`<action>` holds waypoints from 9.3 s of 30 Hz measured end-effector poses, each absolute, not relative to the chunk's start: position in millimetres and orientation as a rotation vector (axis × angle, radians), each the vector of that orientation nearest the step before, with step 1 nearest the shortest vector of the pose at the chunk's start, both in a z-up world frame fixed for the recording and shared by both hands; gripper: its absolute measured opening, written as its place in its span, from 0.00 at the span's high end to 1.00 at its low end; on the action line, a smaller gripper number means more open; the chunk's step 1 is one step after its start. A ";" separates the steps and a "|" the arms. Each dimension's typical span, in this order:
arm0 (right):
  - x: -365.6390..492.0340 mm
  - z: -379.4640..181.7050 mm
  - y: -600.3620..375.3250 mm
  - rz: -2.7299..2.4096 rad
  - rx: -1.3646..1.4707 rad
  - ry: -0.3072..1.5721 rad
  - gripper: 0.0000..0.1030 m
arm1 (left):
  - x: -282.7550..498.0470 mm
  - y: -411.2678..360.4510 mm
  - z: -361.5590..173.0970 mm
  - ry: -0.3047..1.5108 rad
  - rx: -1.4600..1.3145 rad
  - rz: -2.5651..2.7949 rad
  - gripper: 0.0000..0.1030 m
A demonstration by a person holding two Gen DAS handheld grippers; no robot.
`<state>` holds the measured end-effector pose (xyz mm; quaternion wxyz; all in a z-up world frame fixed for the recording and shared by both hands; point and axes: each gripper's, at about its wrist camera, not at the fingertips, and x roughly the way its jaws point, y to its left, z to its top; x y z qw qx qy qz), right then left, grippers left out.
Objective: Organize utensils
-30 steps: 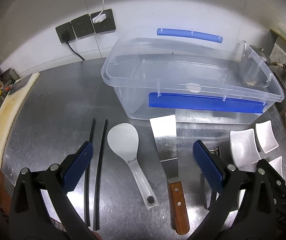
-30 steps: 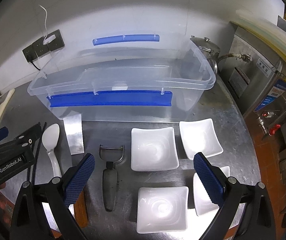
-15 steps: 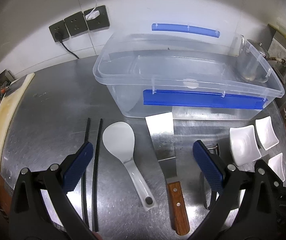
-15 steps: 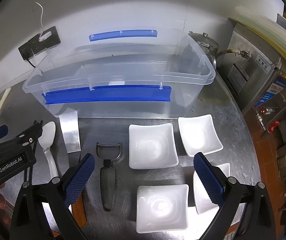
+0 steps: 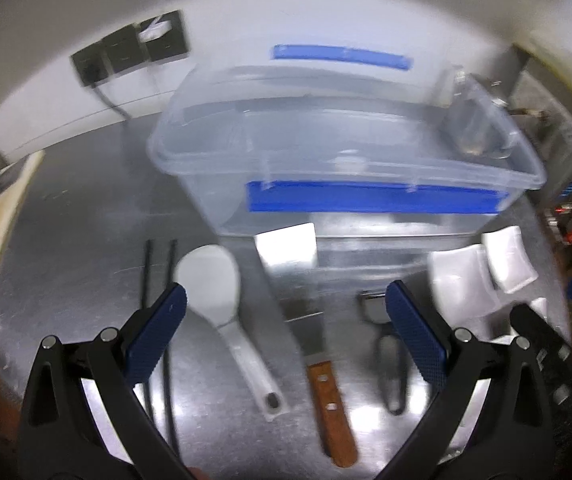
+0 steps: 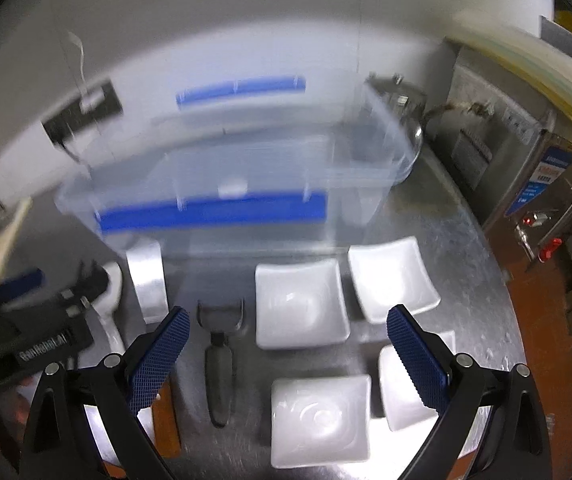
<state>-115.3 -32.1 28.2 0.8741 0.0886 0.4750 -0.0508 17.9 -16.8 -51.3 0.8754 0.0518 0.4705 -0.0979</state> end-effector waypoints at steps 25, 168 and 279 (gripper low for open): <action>-150.8 -42.4 -179.2 0.300 0.263 1.255 0.36 | -58.5 -135.1 -112.0 1.204 -0.002 -0.416 0.40; -32.4 -128.3 -195.6 0.121 0.479 1.366 0.86 | 63.1 -151.8 -168.4 1.308 -0.087 -0.598 0.74; -23.6 -132.4 -46.7 0.396 0.417 1.587 0.97 | 37.2 13.4 -145.7 1.309 -0.457 -0.549 0.30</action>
